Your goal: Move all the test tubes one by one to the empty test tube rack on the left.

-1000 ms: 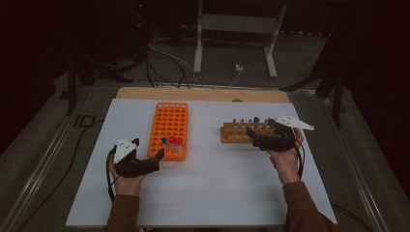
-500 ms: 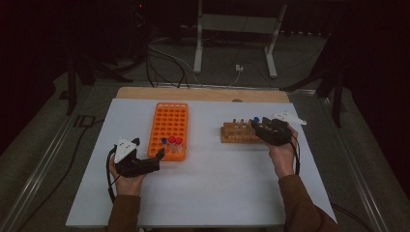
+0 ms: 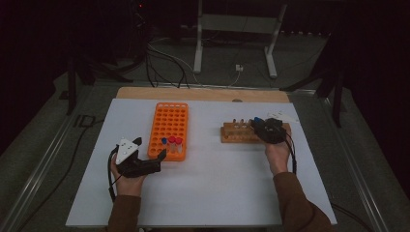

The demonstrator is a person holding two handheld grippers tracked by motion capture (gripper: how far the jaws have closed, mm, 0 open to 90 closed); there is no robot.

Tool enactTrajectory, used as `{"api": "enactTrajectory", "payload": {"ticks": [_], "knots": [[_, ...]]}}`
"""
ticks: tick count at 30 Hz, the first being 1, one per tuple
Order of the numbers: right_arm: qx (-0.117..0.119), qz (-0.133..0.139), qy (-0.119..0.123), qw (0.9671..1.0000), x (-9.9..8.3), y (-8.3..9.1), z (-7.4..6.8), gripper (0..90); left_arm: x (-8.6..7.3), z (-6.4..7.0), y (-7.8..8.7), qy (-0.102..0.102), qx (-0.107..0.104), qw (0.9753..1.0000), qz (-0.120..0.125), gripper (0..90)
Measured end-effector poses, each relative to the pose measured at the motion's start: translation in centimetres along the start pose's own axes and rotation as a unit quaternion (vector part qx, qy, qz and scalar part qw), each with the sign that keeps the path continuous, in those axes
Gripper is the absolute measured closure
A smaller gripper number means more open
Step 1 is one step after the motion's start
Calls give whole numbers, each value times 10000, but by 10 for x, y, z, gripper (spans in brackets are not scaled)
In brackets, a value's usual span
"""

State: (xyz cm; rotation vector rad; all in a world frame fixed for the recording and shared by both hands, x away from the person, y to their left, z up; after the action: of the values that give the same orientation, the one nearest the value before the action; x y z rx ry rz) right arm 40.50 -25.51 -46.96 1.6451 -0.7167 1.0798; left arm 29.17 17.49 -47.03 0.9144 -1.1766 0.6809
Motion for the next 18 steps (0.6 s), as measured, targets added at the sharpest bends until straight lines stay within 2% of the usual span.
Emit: {"api": "enactTrajectory", "payload": {"ticks": [2,5,7,14,18], "knots": [[35,22,21,10000,0,-1,0,671,0,0,0,-13,-5,10000,5,6],[39,35,70,10000,-1,-1,-1,718,0,2,-1,-152,8,9999,13,6],[21,29,80,10000,-1,0,-2,747,0,2,-1,-125,-70,9999,41,6],[72,-24,72,9999,0,1,-1,758,0,3,-1,-216,-58,9997,17,6],[112,53,66,9999,2,5,-2,759,-1,2,-2,-250,-90,9996,50,6]]}}
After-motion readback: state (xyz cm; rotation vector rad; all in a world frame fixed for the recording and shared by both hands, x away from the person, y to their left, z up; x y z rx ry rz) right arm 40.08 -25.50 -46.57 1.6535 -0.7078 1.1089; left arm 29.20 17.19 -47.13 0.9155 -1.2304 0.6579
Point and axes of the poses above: each handheld gripper's, and its own axes: y roughly backward along the jaws, x roughly out of its top, z roughly to its right, the point moved 1 cm from there along -y, roughly forward along the jaws, and after that the axes turned 5 degrees about z, right-handed, at the moved point
